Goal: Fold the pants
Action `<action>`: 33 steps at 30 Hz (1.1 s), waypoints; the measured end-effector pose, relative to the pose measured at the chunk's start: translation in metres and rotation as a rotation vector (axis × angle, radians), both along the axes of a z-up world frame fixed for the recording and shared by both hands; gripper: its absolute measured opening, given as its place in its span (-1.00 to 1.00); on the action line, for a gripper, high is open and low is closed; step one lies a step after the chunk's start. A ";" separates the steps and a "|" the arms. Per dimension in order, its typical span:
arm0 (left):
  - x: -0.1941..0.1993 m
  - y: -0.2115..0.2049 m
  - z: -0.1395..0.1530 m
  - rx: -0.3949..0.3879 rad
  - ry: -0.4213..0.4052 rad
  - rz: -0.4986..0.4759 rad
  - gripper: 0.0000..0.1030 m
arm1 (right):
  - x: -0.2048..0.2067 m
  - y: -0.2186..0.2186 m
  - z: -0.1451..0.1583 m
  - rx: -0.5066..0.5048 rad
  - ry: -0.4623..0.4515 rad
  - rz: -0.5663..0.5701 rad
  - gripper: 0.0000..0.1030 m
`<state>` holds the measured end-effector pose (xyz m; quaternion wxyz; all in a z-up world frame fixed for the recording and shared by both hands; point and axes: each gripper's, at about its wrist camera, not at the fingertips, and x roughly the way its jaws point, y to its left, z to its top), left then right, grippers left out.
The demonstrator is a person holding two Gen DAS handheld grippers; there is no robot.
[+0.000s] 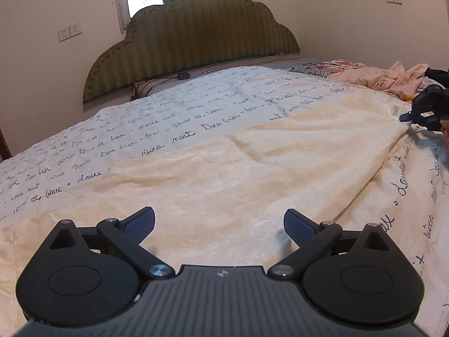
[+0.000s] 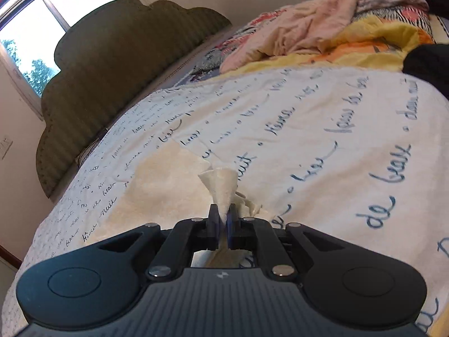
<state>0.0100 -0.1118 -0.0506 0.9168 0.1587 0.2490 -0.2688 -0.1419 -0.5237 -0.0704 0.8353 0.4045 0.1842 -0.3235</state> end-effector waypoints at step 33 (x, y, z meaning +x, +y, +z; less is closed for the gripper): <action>0.008 -0.038 -0.013 0.061 0.041 -0.032 0.88 | 0.010 0.000 0.034 -0.245 0.075 -0.049 0.46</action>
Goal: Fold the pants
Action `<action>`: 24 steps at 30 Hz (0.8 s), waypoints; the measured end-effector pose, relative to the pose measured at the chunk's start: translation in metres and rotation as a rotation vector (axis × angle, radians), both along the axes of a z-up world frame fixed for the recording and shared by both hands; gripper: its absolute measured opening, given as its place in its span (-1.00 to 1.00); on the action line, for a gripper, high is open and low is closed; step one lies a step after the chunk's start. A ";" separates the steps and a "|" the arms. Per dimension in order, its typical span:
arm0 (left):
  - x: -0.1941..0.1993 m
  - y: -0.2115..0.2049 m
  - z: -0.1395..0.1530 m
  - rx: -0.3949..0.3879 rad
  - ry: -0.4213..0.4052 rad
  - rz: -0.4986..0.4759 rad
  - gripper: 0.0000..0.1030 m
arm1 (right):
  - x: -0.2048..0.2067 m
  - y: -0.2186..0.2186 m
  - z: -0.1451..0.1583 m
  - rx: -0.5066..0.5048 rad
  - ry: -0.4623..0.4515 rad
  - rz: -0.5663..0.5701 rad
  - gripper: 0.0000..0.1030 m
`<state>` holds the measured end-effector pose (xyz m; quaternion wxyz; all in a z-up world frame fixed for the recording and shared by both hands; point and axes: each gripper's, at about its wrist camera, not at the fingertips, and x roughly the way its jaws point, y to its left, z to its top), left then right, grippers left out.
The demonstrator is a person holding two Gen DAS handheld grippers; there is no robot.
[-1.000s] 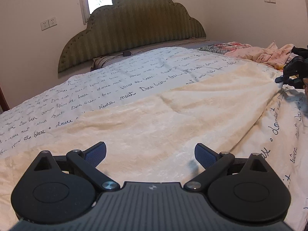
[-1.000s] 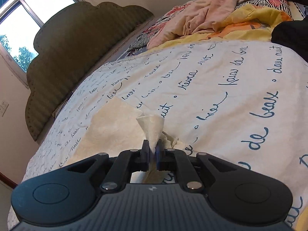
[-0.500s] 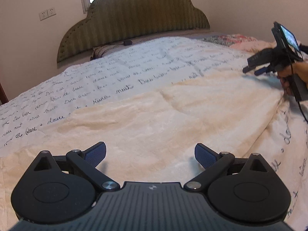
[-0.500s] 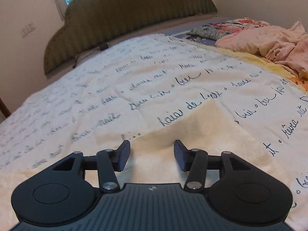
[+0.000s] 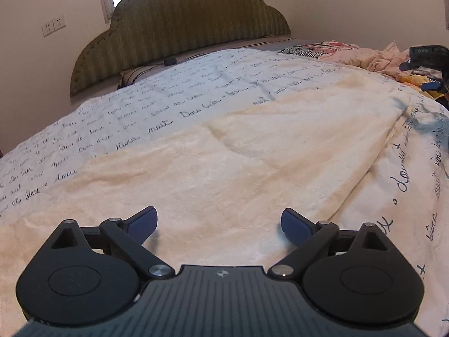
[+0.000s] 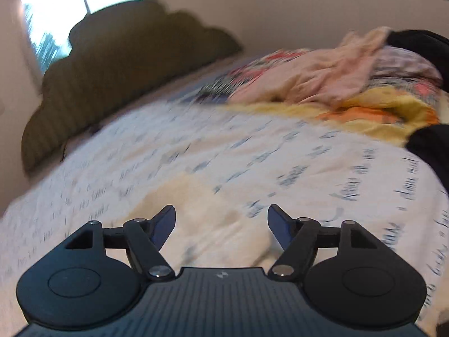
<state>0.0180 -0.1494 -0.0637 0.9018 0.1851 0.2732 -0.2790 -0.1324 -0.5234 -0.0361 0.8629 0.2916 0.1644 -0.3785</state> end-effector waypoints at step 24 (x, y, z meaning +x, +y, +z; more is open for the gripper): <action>0.000 0.020 0.036 -0.129 -0.021 0.064 0.90 | -0.006 -0.027 -0.061 0.392 -0.299 0.039 -0.39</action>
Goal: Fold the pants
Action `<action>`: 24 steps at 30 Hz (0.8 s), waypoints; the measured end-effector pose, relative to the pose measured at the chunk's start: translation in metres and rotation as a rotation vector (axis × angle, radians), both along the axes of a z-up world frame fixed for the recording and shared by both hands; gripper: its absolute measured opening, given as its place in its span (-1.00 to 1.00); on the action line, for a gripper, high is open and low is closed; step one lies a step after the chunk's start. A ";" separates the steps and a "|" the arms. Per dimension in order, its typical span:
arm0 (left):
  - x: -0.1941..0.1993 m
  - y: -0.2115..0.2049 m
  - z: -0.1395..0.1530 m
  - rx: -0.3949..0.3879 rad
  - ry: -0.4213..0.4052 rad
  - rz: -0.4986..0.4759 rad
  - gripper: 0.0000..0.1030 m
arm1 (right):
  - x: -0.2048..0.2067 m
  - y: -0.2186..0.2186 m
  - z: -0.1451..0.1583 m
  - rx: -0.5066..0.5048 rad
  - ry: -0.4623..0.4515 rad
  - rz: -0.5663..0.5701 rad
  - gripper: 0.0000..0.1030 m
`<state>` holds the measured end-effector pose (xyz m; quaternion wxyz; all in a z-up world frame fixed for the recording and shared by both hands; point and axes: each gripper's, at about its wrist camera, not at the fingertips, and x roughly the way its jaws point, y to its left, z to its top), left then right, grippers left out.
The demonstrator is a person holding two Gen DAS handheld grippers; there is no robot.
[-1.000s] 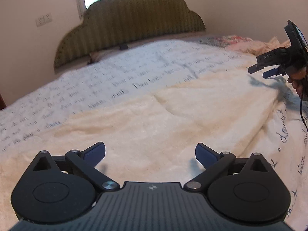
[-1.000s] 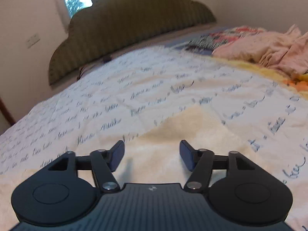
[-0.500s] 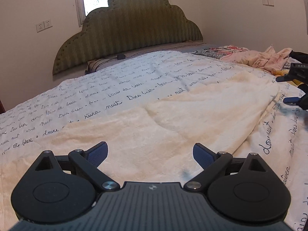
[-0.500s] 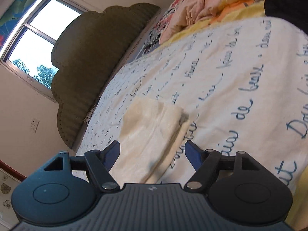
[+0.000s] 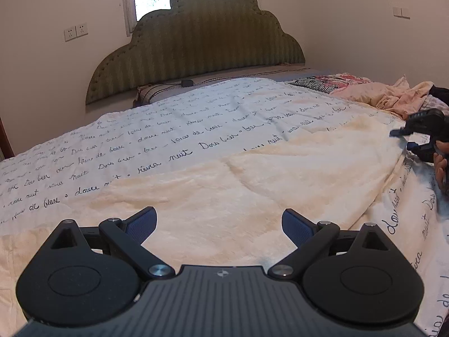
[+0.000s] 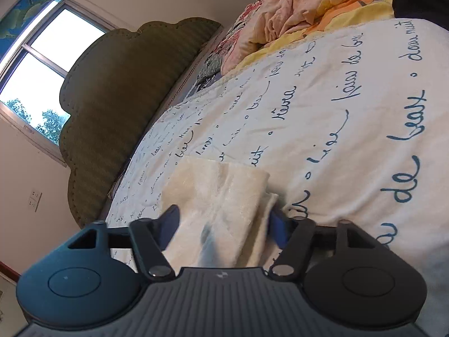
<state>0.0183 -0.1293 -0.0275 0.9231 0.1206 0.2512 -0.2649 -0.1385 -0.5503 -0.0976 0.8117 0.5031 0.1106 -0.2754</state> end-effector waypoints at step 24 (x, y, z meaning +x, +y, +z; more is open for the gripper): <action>0.115 0.023 -0.038 -0.961 0.891 -0.036 1.00 | 0.068 0.230 0.079 -0.665 -0.001 0.699 -0.71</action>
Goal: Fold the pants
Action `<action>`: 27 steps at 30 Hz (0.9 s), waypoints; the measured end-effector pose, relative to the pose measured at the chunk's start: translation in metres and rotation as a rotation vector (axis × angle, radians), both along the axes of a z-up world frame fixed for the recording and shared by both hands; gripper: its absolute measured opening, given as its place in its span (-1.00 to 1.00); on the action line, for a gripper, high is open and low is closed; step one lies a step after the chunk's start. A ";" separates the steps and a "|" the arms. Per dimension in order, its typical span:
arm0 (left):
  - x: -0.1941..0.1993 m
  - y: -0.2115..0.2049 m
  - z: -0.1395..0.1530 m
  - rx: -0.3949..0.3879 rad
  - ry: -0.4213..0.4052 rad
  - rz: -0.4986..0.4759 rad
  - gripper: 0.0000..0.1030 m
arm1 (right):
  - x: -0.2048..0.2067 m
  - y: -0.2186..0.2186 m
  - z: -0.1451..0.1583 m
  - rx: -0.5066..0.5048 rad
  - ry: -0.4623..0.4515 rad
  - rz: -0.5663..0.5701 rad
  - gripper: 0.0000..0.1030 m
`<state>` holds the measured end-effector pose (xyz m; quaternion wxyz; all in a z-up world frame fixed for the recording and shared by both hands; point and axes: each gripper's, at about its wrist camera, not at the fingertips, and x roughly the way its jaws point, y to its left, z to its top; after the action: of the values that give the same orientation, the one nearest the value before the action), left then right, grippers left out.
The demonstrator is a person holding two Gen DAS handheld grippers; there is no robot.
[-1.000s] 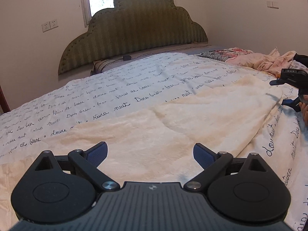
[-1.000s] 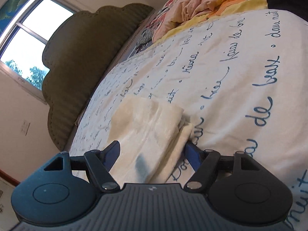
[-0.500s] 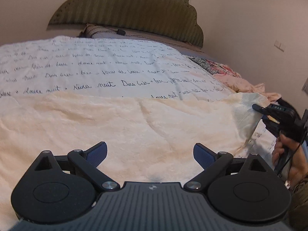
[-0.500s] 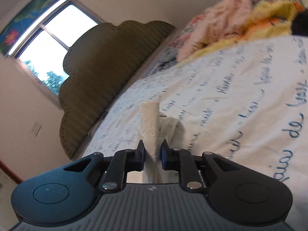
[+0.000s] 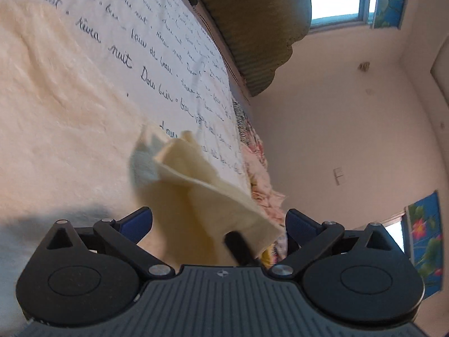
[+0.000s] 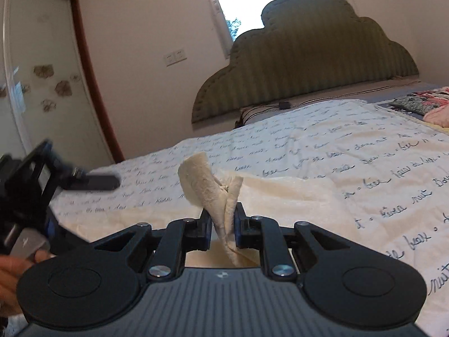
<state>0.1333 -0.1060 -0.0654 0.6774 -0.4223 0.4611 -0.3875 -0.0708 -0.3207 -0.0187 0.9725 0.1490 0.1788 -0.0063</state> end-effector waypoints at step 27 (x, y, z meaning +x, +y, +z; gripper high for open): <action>-0.015 -0.028 0.022 0.433 -0.384 0.045 -0.87 | -0.002 0.118 -0.025 -0.717 0.058 0.120 -0.63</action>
<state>0.1179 -0.1340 -0.0436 0.8352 -0.1970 0.3868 -0.3377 -0.0724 -0.2032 -0.0434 0.9561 -0.2126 0.2011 -0.0157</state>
